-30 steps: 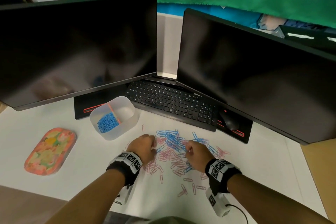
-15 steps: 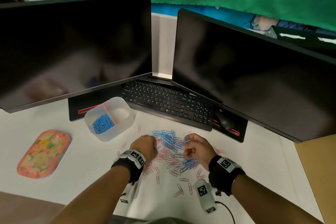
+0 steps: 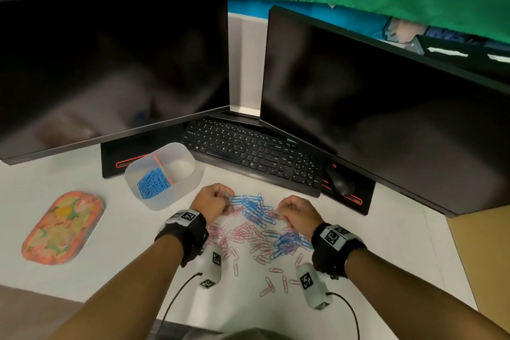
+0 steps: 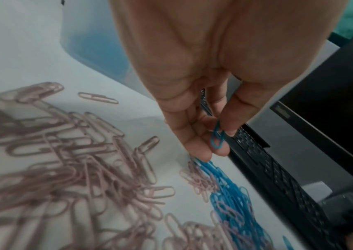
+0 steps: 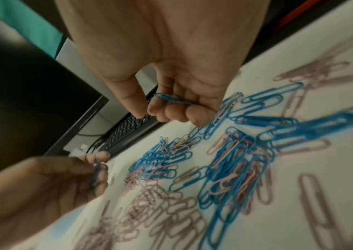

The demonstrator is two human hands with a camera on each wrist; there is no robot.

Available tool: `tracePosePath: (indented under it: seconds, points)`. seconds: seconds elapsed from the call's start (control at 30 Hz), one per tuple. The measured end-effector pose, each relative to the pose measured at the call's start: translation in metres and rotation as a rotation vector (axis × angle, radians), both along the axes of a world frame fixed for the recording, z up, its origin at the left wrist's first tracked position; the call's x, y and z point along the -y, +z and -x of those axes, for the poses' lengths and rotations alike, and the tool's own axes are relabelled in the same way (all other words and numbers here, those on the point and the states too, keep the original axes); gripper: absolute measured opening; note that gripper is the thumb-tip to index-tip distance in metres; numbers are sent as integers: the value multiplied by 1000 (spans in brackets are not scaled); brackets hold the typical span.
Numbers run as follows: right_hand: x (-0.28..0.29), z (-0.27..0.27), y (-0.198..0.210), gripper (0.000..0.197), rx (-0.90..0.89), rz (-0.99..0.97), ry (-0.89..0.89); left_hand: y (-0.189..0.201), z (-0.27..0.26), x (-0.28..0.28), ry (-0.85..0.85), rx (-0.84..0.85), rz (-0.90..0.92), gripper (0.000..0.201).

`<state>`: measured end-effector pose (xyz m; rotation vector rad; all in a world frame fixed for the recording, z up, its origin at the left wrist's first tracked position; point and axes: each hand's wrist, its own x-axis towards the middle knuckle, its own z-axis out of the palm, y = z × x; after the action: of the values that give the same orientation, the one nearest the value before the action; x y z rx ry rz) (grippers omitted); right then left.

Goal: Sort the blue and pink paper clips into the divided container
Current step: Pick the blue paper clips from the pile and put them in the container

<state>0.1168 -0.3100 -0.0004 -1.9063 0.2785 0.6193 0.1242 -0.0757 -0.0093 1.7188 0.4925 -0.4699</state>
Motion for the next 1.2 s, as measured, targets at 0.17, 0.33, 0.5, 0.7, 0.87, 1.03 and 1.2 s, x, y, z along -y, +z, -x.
tracePosePath:
  seconds: [0.17,0.33,0.5,0.7,0.87,1.03,1.2]
  points:
    - [-14,-21,5,11,130,309,114,10,-17,5,163,-72,132,20]
    - [-36,-45,4,18,176,418,172,9,-29,9,-112,34,-326,9]
    - [-52,-55,-10,15,163,493,225,-3,-37,19,-497,76,-711,20]
    - [-59,-50,-20,23,131,548,279,-8,-35,25,-552,69,-772,5]
    - [-52,-50,-22,19,94,466,233,-8,-33,19,-507,32,-739,13]
    - [-41,-50,-14,15,69,343,201,-6,-28,10,-419,55,-637,10]
    - [-27,-48,-7,12,7,181,113,-3,-25,1,-351,73,-492,12]
